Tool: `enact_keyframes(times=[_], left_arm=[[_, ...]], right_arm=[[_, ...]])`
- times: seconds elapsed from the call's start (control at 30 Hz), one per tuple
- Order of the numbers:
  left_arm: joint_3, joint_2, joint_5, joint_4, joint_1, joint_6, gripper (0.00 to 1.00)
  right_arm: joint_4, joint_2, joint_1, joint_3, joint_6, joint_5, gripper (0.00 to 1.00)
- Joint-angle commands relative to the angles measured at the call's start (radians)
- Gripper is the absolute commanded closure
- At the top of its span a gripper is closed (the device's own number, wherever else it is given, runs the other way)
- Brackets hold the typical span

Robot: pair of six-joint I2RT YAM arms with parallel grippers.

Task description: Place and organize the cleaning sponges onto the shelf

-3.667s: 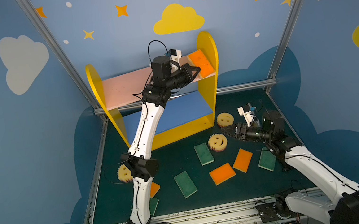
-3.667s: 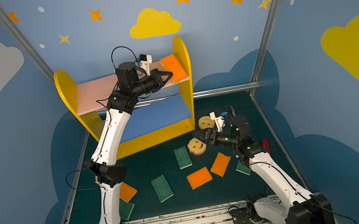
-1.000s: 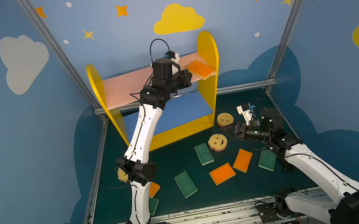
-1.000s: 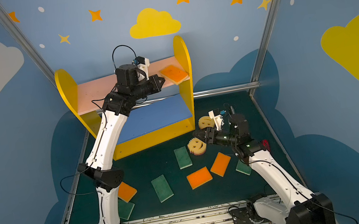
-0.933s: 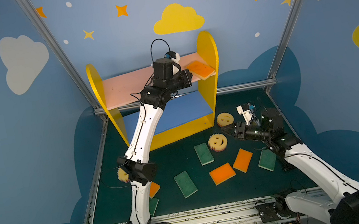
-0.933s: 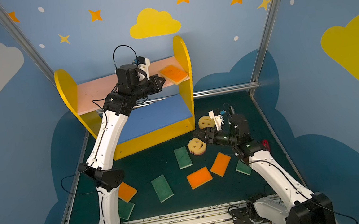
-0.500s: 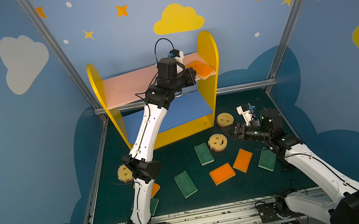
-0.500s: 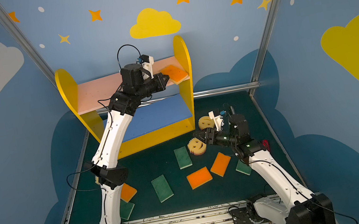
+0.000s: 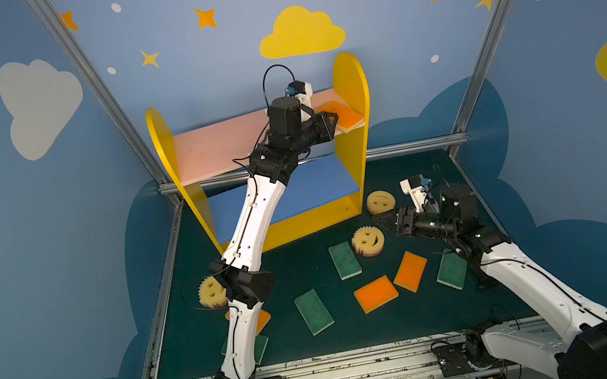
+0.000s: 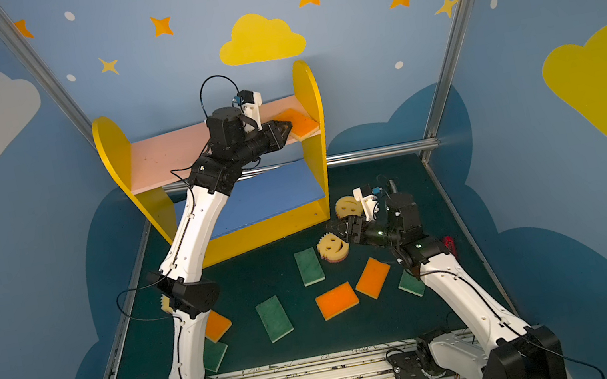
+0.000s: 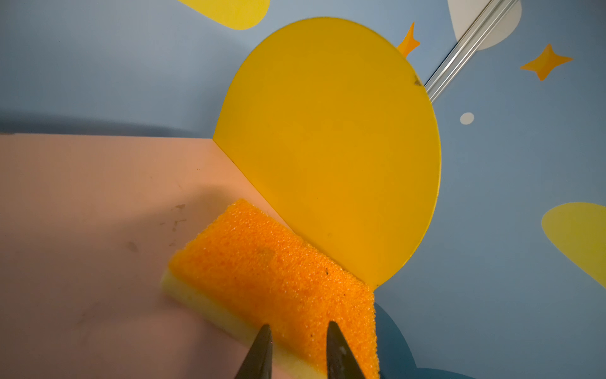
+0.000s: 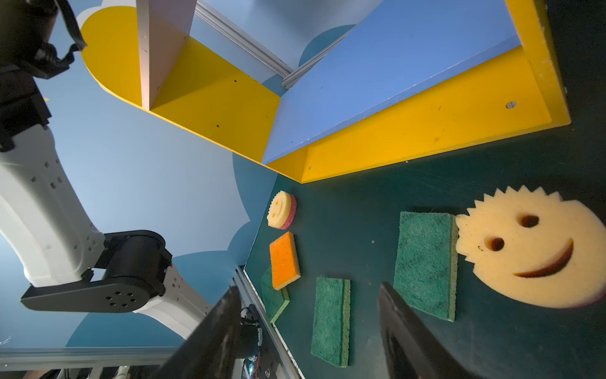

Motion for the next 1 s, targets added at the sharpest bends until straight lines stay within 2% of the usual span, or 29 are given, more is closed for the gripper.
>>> enact_keyframes(times=[0.0,0.13,0.33,0.43,0.47,0.53,0.67,0.7,0.73,0.87,0.9,0.97], left_arm=[[-0.03,0.036,-0.045,-0.052,0.035,0.047,0.59],[-0.043,-0.005,-0.038,-0.074,0.029,0.061,0.43],[-0.081,-0.088,-0.03,-0.104,0.009,0.102,0.26],[-0.143,-0.163,-0.035,-0.123,-0.007,0.132,0.21],[-0.192,-0.203,-0.04,-0.116,-0.016,0.14,0.2],[-0.33,-0.296,-0.053,-0.063,-0.035,0.152,0.18],[-0.737,-0.548,-0.078,0.157,-0.063,0.15,0.15],[-0.827,-0.608,-0.083,0.202,-0.064,0.138,0.15],[-0.893,-0.654,-0.088,0.231,-0.064,0.129,0.15],[-1.124,-0.806,-0.087,0.299,-0.066,0.093,0.15],[-1.163,-0.832,-0.089,0.303,-0.066,0.088,0.15],[-1.254,-0.892,-0.107,0.319,-0.066,0.076,0.15]], right_arm=[[0.036,0.0,0.002,0.069,-0.019,0.027,0.31],[0.015,0.006,-0.003,0.141,-0.048,0.084,0.3],[-0.019,0.071,-0.004,0.295,-0.016,0.075,0.33],[-0.125,0.1,-0.001,0.412,-0.113,0.1,0.42],[-0.166,0.108,-0.002,0.455,-0.15,0.128,0.5],[-0.181,0.13,-0.008,0.491,-0.157,0.156,0.6],[-0.209,0.218,-0.009,0.603,-0.136,0.113,0.6],[-0.208,0.237,-0.007,0.624,-0.133,0.101,0.63],[-0.21,0.253,-0.005,0.643,-0.132,0.095,0.67],[-0.209,0.307,0.001,0.709,-0.127,0.09,0.94],[-0.211,0.319,0.004,0.726,-0.128,0.089,0.98],[-0.224,0.352,0.009,0.767,-0.133,0.088,1.0]])
